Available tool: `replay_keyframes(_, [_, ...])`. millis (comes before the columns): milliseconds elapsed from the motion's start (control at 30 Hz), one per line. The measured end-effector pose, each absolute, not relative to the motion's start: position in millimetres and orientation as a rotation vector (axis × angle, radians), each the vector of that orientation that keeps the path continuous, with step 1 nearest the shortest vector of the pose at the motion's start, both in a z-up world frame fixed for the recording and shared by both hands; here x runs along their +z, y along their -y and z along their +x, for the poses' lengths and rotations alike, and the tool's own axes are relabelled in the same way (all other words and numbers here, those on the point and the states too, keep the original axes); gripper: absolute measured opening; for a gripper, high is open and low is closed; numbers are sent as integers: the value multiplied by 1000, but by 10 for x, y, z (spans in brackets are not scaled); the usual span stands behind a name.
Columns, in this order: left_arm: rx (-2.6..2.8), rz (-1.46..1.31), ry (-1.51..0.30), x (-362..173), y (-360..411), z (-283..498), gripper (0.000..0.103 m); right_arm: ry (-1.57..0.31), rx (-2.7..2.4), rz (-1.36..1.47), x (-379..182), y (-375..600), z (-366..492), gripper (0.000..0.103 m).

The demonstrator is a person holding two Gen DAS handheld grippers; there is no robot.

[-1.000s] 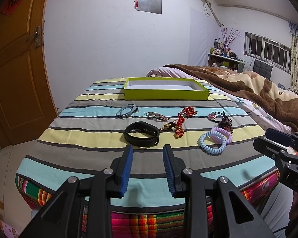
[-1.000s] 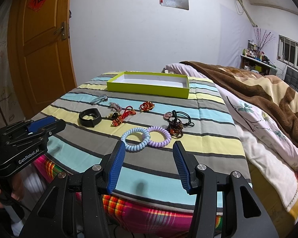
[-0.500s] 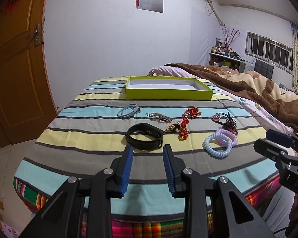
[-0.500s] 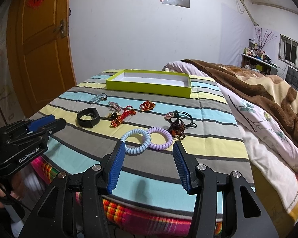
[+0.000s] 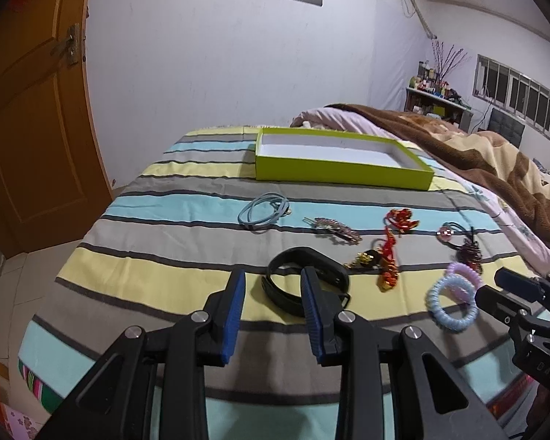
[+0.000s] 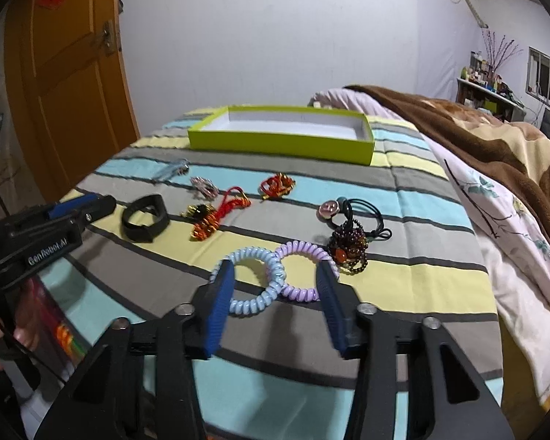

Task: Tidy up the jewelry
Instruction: 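Grasp the black watch band with the left tool while the right tool grasps the blue coil hair tie, then carry the black band and blue coil with both tools over the green box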

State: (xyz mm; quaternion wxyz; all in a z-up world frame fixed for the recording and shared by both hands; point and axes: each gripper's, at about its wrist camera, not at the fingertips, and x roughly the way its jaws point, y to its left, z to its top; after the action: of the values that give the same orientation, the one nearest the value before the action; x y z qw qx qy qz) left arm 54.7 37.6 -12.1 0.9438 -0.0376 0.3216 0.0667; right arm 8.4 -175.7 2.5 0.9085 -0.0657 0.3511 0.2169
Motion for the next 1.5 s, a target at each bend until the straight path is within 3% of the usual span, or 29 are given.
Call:
replay_keyframes(33, [138, -76, -665, -138, -383, 574, 33, -736, 447, -137, 0, 1752, 122, 30])
replay_keyframes(167, [133, -79, -704, -205, -395, 672, 33, -759, 452, -149, -67, 1717, 216, 28])
replay_keyframes(233, [131, -77, -717, -231, -387, 707, 33, -770, 459, -155, -90, 1705, 238, 16])
replay_keyframes(333, [130, -69, -741, -266, -372, 767, 33, -777, 469, -165, -115, 1683, 256, 13])
replay_keyframes(500, [143, -53, -769, -289, -356, 858, 32, -774, 474, -168, -110, 1677, 267, 11])
replay_keyframes(633, [144, -43, -775, -297, -349, 899, 18, -770, 477, -167, -95, 1684, 263, 10])
replay_keyframes(800, [145, -57, -766, -284, -398, 888, 9, -754, 476, -158, -37, 1712, 240, 10])
replay_keyframes(1500, [77, -80, -693, 31, -446, 768, 8, -700, 479, -98, 249, 1809, 287, 10])
